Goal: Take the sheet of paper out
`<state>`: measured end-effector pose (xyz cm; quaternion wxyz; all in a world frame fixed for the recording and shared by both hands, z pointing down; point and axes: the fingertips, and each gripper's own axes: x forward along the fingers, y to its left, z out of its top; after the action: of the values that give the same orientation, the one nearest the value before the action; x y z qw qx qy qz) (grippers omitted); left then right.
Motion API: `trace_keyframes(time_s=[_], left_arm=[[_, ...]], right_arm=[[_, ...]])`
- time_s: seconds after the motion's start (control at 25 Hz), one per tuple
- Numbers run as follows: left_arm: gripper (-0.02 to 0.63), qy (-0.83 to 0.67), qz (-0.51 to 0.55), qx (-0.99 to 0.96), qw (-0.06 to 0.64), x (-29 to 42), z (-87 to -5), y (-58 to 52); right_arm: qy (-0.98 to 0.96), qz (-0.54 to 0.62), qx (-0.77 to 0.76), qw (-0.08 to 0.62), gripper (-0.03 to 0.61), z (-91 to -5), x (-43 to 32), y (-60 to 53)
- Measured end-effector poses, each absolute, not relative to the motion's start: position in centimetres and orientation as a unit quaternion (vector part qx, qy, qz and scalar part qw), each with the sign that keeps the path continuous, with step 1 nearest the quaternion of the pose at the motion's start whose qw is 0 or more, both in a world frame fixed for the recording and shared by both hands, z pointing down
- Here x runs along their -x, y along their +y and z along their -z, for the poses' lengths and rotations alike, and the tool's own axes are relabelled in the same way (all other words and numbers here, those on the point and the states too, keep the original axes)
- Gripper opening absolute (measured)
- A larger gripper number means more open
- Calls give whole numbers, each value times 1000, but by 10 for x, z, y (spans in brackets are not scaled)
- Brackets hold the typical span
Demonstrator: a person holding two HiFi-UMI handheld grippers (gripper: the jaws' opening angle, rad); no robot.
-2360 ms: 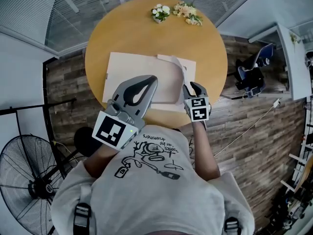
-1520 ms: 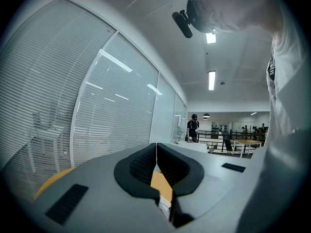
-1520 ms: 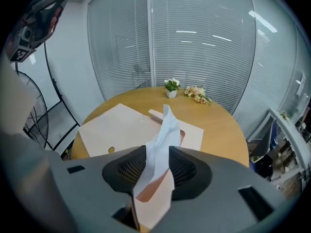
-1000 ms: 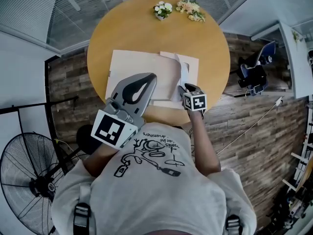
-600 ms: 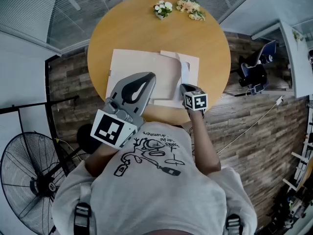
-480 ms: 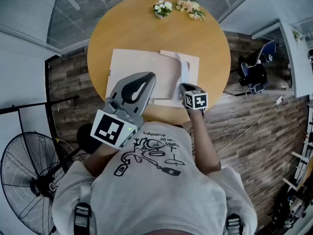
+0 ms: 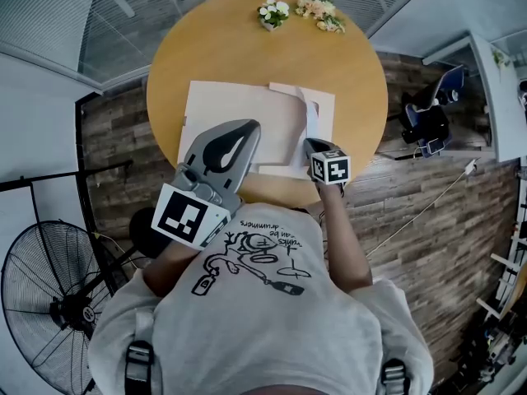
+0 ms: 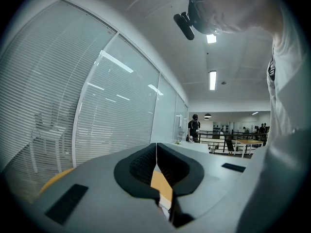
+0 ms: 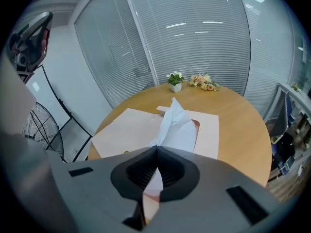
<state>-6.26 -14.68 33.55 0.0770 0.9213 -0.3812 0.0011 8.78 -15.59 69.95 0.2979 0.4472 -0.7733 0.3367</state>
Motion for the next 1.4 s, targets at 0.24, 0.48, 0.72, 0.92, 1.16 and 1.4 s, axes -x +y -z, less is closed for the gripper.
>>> trace_keyframes(time_s=[0.24, 0.48, 0.72, 0.92, 1.16, 1.4], left_arm=[[23, -381, 2, -921, 77, 61, -332, -145], [23, -380, 2, -922, 77, 58, -332, -140], [23, -380, 3, -922, 76, 54, -331, -136], [23, -380, 4, -922, 75, 50, -330, -134], [23, -380, 4, -922, 75, 42, -329, -129], [23, -381, 4, -922, 74, 38, -329, -125]], right_arm=[[-777, -325, -453, 292, 6, -687, -91, -156], [-784, -309, -460, 279, 6, -671, -93, -157], [-790, -292, -465, 273, 6, -657, -96, -156], [-795, -288, -467, 260, 6, -646, -98, -154], [-801, -280, -468, 247, 6, -631, -103, -152], [-806, -276, -468, 237, 6, -619, -105, -147]])
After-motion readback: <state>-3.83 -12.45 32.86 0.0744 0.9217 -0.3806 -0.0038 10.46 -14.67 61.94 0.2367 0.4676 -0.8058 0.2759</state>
